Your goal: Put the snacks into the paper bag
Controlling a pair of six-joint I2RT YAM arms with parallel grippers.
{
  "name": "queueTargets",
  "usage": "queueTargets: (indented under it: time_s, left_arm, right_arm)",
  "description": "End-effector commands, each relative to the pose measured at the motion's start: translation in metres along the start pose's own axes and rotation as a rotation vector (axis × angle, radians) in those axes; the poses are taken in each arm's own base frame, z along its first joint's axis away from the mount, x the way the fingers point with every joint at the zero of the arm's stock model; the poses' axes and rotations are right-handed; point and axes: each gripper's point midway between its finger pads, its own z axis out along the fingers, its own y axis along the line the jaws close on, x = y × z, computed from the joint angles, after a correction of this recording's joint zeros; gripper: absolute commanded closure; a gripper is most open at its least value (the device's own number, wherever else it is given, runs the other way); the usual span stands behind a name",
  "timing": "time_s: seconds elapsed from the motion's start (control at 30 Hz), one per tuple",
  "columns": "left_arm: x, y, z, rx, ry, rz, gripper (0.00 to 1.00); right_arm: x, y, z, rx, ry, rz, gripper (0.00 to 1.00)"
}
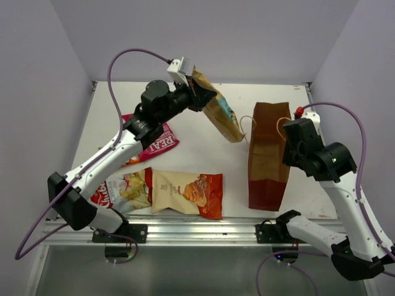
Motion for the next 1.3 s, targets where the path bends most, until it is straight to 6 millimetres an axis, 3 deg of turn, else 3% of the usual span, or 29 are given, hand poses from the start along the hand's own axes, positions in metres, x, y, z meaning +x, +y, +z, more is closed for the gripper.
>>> queueTargets:
  time_s: [0.0, 0.17, 0.3, 0.47, 0.5, 0.53, 0.63, 0.97, 1.07, 1.2, 1.23, 1.27]
  left_arm:
    - [-0.081, -0.074, -0.031, 0.141, -0.172, 0.093, 1.0]
    - [-0.121, -0.124, -0.047, 0.249, -0.254, 0.113, 1.0]
    - [-0.136, -0.17, -0.054, 0.389, -0.301, 0.171, 1.0]
    - [-0.13, -0.216, -0.045, 0.53, -0.303, 0.189, 1.0]
    - [-0.12, -0.225, -0.039, 0.551, -0.286, 0.191, 1.0]
    - [-0.125, -0.236, -0.042, 0.575, -0.301, 0.193, 1.0]
    - [-0.109, -0.251, -0.033, 0.604, -0.278, 0.187, 1.0]
    - [-0.079, -0.273, -0.019, 0.674, -0.219, 0.16, 1.0]
    - [-0.051, -0.265, -0.004, 0.667, -0.146, 0.165, 1.0]
    - [0.001, -0.253, 0.005, 0.667, -0.02, 0.188, 1.0]
    - [0.027, -0.242, 0.01, 0.646, 0.036, 0.186, 1.0]
    - [0.035, -0.238, 0.01, 0.642, 0.045, 0.186, 1.0]
  right_arm:
    - [0.001, -0.009, -0.018, -0.022, 0.006, -0.028, 1.0]
    - [0.015, -0.008, -0.011, -0.028, 0.029, -0.033, 1.0]
    - [0.023, -0.006, -0.007, -0.047, 0.037, -0.03, 1.0]
    - [0.03, -0.004, -0.004, -0.06, 0.049, -0.036, 1.0]
    - [0.031, -0.005, -0.004, -0.058, 0.049, -0.038, 1.0]
    - [0.032, -0.006, -0.004, -0.058, 0.049, -0.038, 1.0]
    - [0.035, -0.008, -0.005, -0.054, 0.052, -0.042, 1.0]
    - [0.041, -0.014, -0.006, -0.045, 0.058, -0.046, 1.0]
    - [0.042, -0.014, -0.006, -0.045, 0.058, -0.046, 1.0]
    - [0.043, -0.016, -0.007, -0.045, 0.057, -0.046, 1.0]
    - [0.043, -0.016, -0.008, -0.047, 0.053, -0.044, 1.0]
    - [0.045, -0.017, -0.007, -0.045, 0.058, -0.046, 1.0]
